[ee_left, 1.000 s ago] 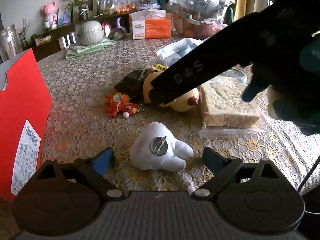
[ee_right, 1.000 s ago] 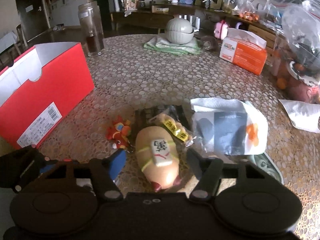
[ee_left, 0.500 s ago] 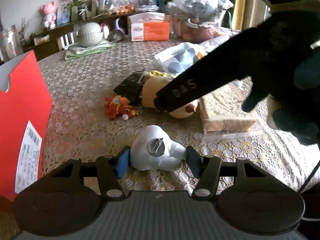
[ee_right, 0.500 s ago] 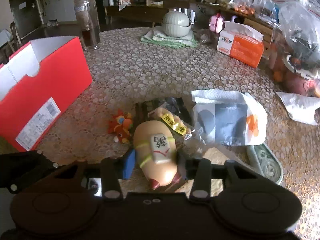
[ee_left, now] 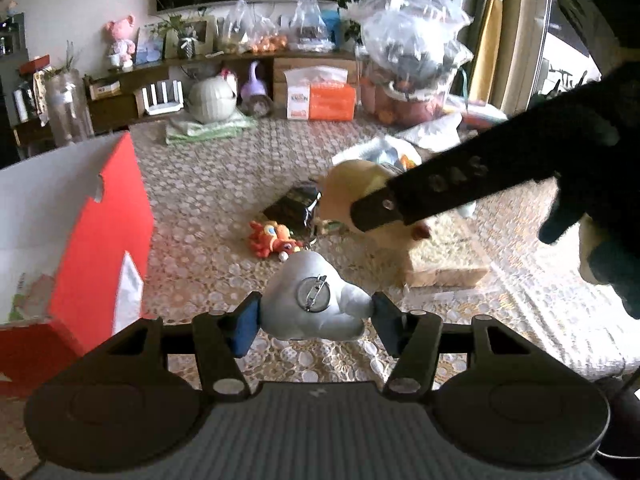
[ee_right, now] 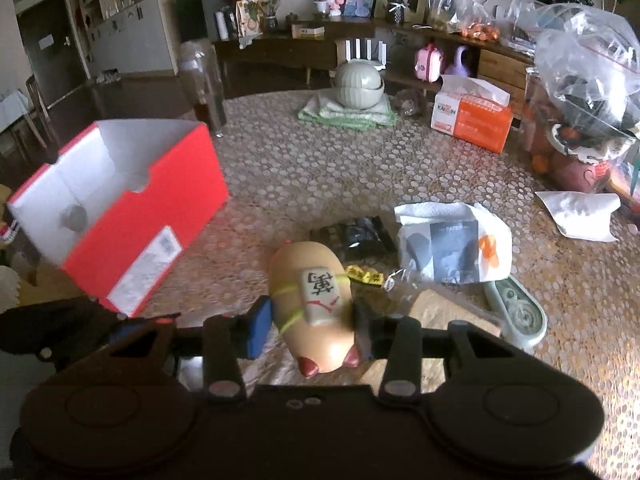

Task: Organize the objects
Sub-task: 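Close the left gripper on the white plush while the right grips the pig toy, then lift and carry the white plush and pig toy over the shoebox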

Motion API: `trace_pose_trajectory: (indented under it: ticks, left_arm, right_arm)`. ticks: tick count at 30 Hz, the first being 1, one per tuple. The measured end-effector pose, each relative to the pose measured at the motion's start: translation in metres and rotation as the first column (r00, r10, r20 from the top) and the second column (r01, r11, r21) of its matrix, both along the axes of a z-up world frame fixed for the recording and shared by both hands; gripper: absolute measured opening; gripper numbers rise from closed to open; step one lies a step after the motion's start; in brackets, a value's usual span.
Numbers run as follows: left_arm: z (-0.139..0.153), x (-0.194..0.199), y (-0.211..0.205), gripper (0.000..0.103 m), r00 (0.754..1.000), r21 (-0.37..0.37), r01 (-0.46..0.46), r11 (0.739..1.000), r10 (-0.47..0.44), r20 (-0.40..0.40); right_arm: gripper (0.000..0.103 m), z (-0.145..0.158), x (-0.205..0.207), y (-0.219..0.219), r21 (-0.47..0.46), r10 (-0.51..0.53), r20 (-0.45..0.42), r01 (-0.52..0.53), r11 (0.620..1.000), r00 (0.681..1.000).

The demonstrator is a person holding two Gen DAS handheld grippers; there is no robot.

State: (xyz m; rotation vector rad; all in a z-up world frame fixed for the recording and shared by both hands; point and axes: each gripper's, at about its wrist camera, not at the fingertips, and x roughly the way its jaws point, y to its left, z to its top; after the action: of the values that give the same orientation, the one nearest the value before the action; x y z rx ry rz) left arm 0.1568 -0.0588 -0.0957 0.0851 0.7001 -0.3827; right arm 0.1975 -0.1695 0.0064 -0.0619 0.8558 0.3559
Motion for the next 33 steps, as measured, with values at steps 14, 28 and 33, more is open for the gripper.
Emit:
trace_pose_trajectory:
  ticks: [14,28,33]
  left_arm:
    - [0.051,-0.044,0.037,0.058,0.998,-0.029,-0.014,0.999,0.016,0.053]
    - [0.085,-0.057,0.096,0.058,0.992,-0.016,-0.083,0.996,0.084,0.092]
    - [0.094,-0.049,0.13,0.059,0.989,-0.032,-0.129,0.991,0.131,0.064]
  right_arm:
    - [0.043,0.047,-0.066,0.013,0.033,-0.013,0.069,0.01,0.999,0.998]
    - [0.043,0.072,-0.081,0.071,0.049,0.086,0.088,-0.091,0.995,0.992]
    - [0.043,0.075,-0.076,0.098,0.04,0.131,0.094,-0.135,0.99,0.987]
